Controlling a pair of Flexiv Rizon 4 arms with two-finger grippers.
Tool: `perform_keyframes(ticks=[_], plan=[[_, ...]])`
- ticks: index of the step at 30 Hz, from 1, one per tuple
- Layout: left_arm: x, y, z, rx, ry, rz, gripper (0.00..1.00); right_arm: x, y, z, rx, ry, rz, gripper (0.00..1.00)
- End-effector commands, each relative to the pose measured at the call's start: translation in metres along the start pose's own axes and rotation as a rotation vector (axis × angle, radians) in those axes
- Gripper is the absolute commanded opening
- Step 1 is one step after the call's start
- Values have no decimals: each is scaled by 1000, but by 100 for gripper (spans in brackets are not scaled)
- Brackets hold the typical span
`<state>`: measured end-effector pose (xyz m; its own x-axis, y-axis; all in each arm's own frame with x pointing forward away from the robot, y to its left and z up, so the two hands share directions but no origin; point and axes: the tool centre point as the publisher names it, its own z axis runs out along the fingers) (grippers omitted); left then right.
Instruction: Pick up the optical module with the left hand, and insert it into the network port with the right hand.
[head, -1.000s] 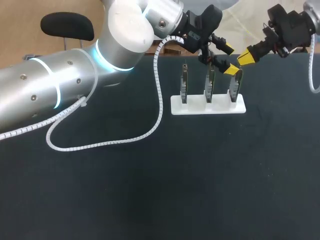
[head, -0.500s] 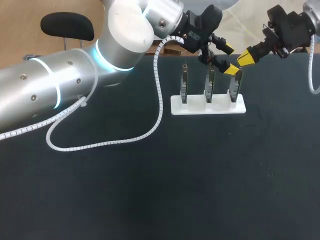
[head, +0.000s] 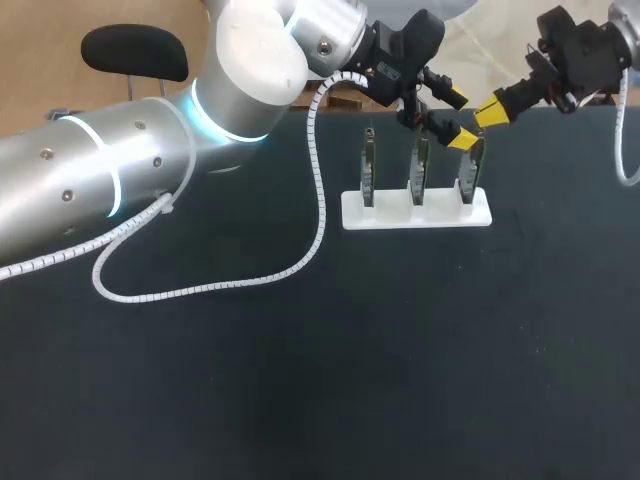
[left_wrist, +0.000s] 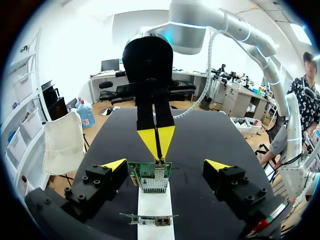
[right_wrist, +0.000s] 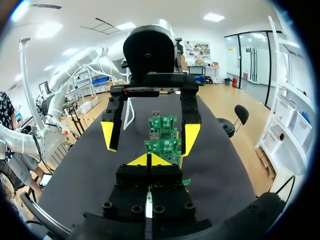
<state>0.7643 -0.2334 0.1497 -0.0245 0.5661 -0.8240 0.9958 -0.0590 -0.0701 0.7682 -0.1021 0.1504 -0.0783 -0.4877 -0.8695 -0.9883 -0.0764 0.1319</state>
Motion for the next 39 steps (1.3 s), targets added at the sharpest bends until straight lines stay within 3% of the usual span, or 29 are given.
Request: perform_keyframes(ticks=[1, 7, 13, 29, 30, 31, 32, 39], plan=[[0, 2, 0, 3, 3, 0, 100, -4, 1, -5, 11, -1, -10, 0], [0, 2, 0, 3, 3, 0, 100, -10, 2, -12, 39, -11, -25, 0], [-15, 13, -14, -43, 8, 71, 100, -16, 0, -21, 78, -32, -31, 0], [-52, 38, -90, -270, 14, 230, 100, -45, -14, -52, 171, -81, -64, 0], [-54, 38, -94, -288, 11, 244, 100, -47, -15, -53, 178, -85, -64, 5], [-56, 38, -98, -313, 10, 257, 100, -47, -15, -53, 178, -85, -64, 49], [-56, 38, -98, -313, 10, 257, 100, -47, -15, -53, 178, -85, -64, 100], [-56, 38, -98, -313, 10, 257, 100, -47, -15, -53, 178, -85, -64, 100]])
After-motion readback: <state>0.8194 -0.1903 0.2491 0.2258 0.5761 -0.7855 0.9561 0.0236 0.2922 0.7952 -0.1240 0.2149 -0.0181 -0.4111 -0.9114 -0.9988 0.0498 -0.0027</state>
